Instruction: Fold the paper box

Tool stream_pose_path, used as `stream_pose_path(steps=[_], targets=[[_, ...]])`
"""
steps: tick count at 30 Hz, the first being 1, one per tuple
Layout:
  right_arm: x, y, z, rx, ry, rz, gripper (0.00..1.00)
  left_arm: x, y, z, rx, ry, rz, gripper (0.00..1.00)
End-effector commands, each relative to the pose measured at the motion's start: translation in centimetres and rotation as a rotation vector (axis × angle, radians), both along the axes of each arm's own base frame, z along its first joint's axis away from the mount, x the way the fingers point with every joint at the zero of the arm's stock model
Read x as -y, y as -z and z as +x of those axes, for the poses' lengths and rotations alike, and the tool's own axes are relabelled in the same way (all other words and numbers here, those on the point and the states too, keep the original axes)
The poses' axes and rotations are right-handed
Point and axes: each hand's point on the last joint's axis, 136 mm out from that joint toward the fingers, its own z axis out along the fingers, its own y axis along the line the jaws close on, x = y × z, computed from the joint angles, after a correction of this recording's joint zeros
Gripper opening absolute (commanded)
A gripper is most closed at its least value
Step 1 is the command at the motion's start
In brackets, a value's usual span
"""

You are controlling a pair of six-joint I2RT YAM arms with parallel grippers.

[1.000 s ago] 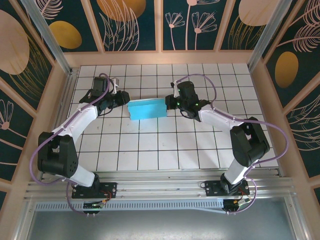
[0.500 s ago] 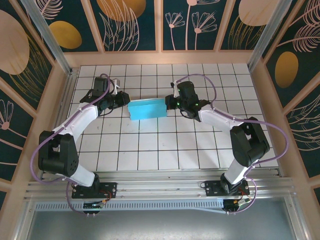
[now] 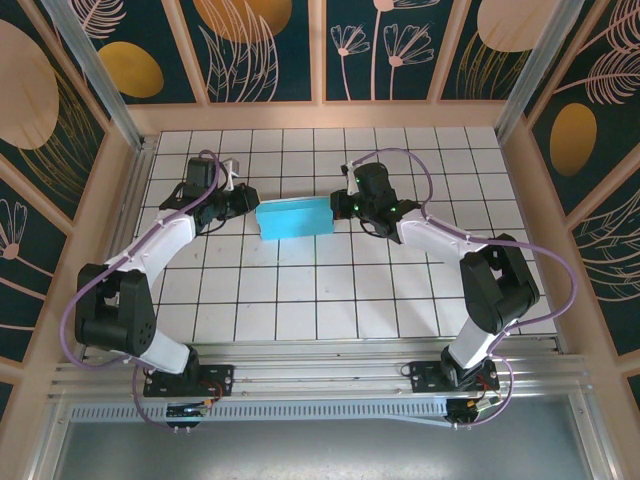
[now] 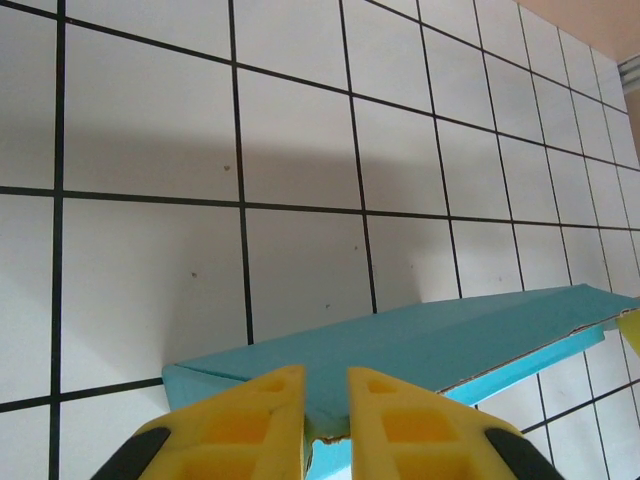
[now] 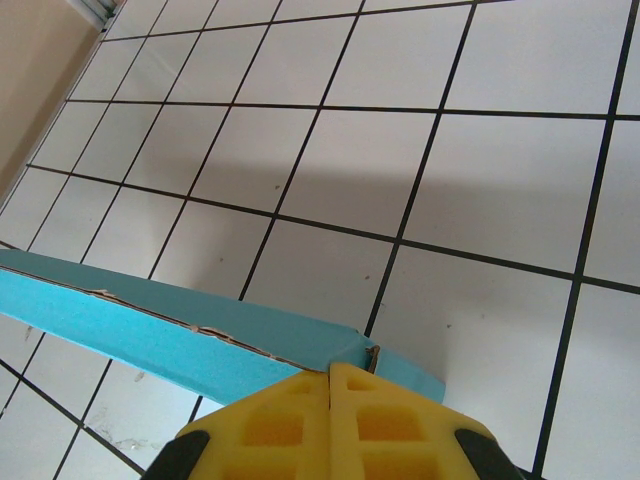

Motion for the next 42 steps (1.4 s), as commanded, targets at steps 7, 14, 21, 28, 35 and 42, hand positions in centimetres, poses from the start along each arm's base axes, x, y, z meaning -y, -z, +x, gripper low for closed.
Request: stream_pose_path(steps=[7, 14, 21, 28, 35, 42], targets=[[0.4, 4.8, -2.6, -0.113, -0.024, -0.078, 0.04, -0.1, 4.5, -3.5, -0.172, 0.009, 0.002, 0.16], [0.4, 5.7, -2.9, -0.129, -0.026, -0.073, 0.04, -0.3, 6.8, -5.2, -0.220, 0.003, -0.007, 0.15], [-0.1, 3.0, -2.5, -0.098, -0.032, -0.035, 0.14, -0.3, 5.4, -4.1, -0.179, -0.005, 0.002, 0.15], [-0.3, -1.9, -1.8, -0.045, -0.031, 0.048, 0.21, -0.8, 4.4, -2.7, -0.150, -0.011, 0.048, 0.15], [0.7, -4.2, -1.0, 0.029, 0.003, 0.032, 0.29, -0.5, 4.5, -2.7, -0.151, -0.004, 0.039, 0.15], [0.3, -2.7, -0.1, 0.019, -0.016, -0.016, 0.35, -0.5, 4.2, -2.6, -0.143, -0.003, 0.039, 0.15]])
